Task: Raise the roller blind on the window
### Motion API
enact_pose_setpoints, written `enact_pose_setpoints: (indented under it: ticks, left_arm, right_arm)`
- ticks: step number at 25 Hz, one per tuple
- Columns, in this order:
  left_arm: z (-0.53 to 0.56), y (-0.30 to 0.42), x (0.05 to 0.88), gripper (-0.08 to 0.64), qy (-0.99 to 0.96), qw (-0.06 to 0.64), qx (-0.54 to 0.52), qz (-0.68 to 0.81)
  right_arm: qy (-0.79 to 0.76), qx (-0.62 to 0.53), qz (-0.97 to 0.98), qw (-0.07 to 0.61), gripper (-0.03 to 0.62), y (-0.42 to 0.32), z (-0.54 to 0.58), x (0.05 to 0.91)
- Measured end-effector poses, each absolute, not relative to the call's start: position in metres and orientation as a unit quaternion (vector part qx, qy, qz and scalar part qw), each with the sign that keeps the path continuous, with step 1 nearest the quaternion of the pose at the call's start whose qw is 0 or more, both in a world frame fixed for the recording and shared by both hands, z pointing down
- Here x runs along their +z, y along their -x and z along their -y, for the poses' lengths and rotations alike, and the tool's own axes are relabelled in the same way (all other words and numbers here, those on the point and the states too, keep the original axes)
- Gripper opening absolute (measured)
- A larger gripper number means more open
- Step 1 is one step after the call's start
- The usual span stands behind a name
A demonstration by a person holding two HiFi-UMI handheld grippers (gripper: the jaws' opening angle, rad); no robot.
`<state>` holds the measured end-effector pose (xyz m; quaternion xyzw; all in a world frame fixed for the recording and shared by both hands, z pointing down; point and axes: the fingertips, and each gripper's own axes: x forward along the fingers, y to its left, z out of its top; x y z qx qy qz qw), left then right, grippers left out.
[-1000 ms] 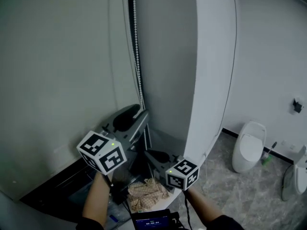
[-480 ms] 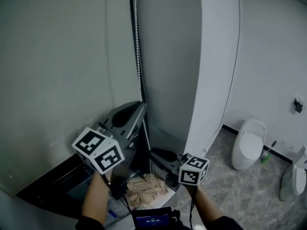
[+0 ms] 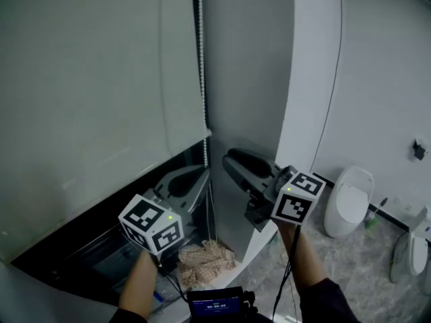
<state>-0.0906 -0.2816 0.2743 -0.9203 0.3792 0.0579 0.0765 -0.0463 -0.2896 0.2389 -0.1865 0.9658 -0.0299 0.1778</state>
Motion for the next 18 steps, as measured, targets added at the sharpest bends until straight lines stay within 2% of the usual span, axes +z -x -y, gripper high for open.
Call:
enact_pose_setpoints:
  ticks: [9, 17, 18]
  left_arm:
    - [0.300, 0.078, 0.413, 0.011, 0.929, -0.044, -0.014, -0.368]
    - [0.279, 0.068, 0.471, 0.011, 0.928, -0.080, -0.039, -0.361]
    - [0.279, 0.070, 0.474, 0.011, 0.926, -0.082, -0.040, -0.366]
  right_arm:
    - [0.177, 0.015, -0.965, 0.191, 0.081, 0.067, 0.298, 0.164]
    - [0.200, 0.027, -0.961, 0.189, 0.080, 0.069, 0.298, 0.155]
    - [0.204, 0.031, -0.961, 0.186, 0.034, 0.069, 0.297, 0.156]
